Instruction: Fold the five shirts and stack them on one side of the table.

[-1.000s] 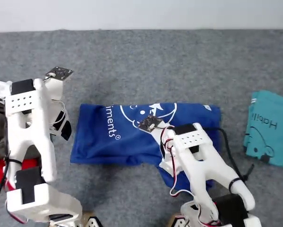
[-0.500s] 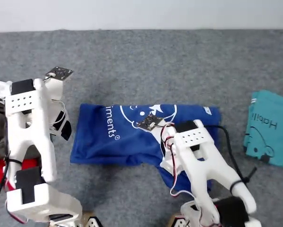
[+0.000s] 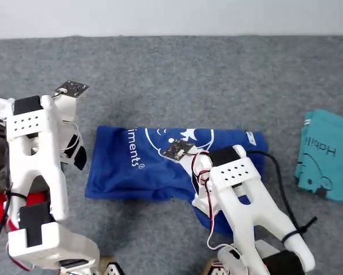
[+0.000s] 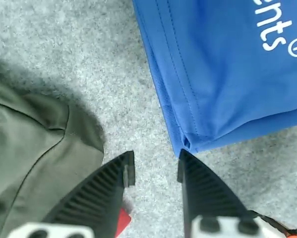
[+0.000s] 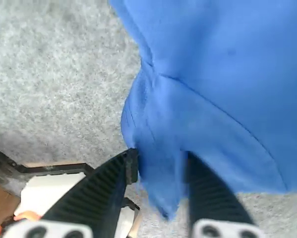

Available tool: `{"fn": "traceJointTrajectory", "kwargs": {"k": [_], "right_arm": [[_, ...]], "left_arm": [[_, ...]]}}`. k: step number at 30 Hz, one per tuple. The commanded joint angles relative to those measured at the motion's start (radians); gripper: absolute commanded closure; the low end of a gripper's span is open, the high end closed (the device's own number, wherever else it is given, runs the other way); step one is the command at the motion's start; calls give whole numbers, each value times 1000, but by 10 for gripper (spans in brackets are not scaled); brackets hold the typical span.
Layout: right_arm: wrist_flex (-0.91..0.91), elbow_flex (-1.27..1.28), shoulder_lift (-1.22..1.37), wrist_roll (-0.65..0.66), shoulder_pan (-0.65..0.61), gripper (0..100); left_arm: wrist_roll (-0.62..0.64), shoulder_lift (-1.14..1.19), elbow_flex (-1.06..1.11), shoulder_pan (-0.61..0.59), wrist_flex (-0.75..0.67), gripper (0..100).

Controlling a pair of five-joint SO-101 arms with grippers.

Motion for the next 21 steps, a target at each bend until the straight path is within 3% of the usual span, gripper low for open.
{"fn": "traceJointTrajectory", "kwargs": {"k": [1, 8, 13, 21], "right_arm": [[22, -72, -47, -26, -2, 757], [50, -230, -39, -25, 15, 772], [-110, -242, 12, -25, 99, 987], [-328, -249, 268, -25, 219, 988]], "left_arm": [[2, -55, -42, 3, 8, 848], [3, -126, -56, 58, 9, 848], [12, -129, -53, 184, 0, 854], [34, 112, -51, 292, 6, 985]]}}
